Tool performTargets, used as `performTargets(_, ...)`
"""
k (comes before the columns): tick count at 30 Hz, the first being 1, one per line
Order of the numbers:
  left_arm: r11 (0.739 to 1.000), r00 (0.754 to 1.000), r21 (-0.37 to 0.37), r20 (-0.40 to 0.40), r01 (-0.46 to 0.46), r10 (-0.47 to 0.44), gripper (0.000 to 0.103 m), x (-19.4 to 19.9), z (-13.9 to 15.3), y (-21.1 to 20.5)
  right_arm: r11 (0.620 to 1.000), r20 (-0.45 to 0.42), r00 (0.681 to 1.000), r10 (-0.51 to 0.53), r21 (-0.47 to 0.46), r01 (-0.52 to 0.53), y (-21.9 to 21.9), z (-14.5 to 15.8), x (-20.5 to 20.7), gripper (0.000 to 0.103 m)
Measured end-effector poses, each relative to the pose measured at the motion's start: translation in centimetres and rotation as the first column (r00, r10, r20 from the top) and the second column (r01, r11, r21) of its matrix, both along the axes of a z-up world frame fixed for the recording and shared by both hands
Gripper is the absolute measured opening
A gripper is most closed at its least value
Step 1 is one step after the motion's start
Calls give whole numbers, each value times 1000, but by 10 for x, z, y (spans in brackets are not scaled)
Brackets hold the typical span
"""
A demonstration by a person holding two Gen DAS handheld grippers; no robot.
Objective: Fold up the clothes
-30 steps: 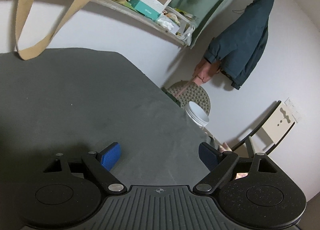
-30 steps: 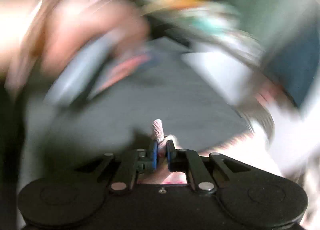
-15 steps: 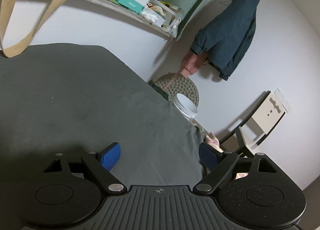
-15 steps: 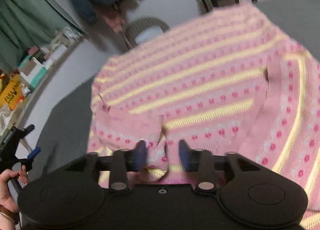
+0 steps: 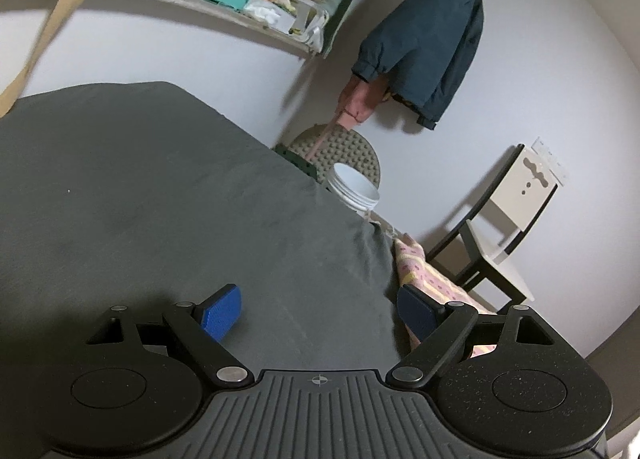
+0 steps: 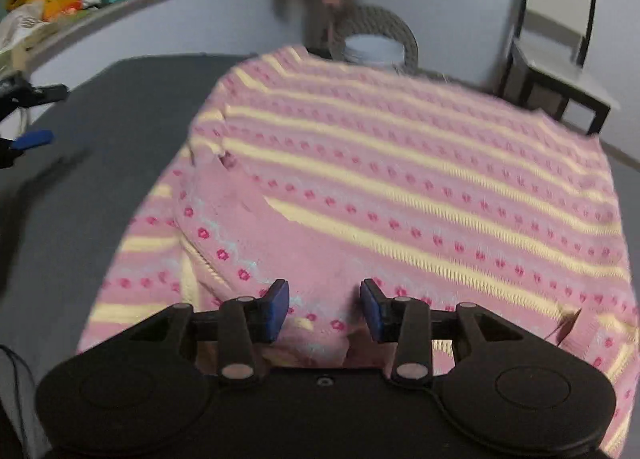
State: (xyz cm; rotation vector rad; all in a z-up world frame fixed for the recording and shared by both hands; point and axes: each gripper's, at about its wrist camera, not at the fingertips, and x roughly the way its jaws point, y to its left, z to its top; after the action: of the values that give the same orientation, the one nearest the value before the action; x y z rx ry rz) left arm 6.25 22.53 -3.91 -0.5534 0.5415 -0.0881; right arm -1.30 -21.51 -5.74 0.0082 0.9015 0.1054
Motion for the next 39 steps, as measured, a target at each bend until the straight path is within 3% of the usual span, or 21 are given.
performTargets(1,1000,1000,-2,0,-2,2,86,1,0,0,1000,14,1000,-9,20,9,-3,0,-1,8)
performTargets(4,1000,1000,-5,-2,2,-2,86,2,0,-1,995,68,996,-54,85,48,-15,2,-6,8)
performTargets(7,1000,1000,-3,-2,7,-7,86,2,-2,-1,947,195,944,-267,236,219,-49,18,-25,8)
performTargets(10,1000,1000,-6,2,3,-3,86,2,-1,-1,837,78,885,-460,373,402,-84,3,-29,8)
performTargets(12,1000,1000,-10,0,2,-2,86,2,-2,0,786,-1,869,-495,425,449,-97,-9,-29,8)
performTargets(15,1000,1000,-12,-4,8,-8,86,1,-3,0,735,-69,858,-509,485,474,-103,-19,-30,22)
performTargets(16,1000,1000,-10,-5,8,-8,86,0,-3,0,712,-78,845,-528,502,491,-102,-19,-33,40)
performTargets(19,1000,1000,-12,-5,7,-7,86,0,-3,0,688,-95,831,-548,514,512,-99,-19,-35,43)
performTargets(22,1000,1000,-10,-7,9,-9,86,1,-3,-1,677,-115,837,-535,534,507,-99,-22,-39,42)
performTargets(24,1000,1000,-11,-11,12,-13,86,1,-3,-1,687,-108,844,-525,531,496,-98,-24,-36,37)
performTargets(25,1000,1000,-12,-12,14,-14,86,1,-3,-1,698,-95,847,-523,522,489,-98,-22,-36,17)
performTargets(26,1000,1000,-13,-12,15,-15,86,1,-3,-2,709,-82,850,-520,514,483,-98,-21,-35,7)
performTargets(28,1000,1000,-12,-12,15,-15,86,1,-3,-2,712,-31,848,-529,528,463,-94,-11,-37,8)
performTargets(30,1000,1000,-12,-10,9,-9,86,0,-3,-1,783,73,884,-461,503,366,-64,10,-36,8)
performTargets(32,1000,1000,-14,-9,-4,3,86,0,-2,1,856,180,913,-365,450,253,-30,33,-35,8)
performTargets(35,999,999,-21,2,-37,37,86,-2,-1,3,947,283,952,-116,322,20,49,53,-30,8)
performTargets(37,998,998,-26,7,-62,62,86,-4,-1,6,966,274,959,69,223,-133,108,50,-24,8)
performTargets(39,995,996,-36,5,-88,89,86,-5,-2,12,953,252,938,239,126,-277,166,35,-21,8)
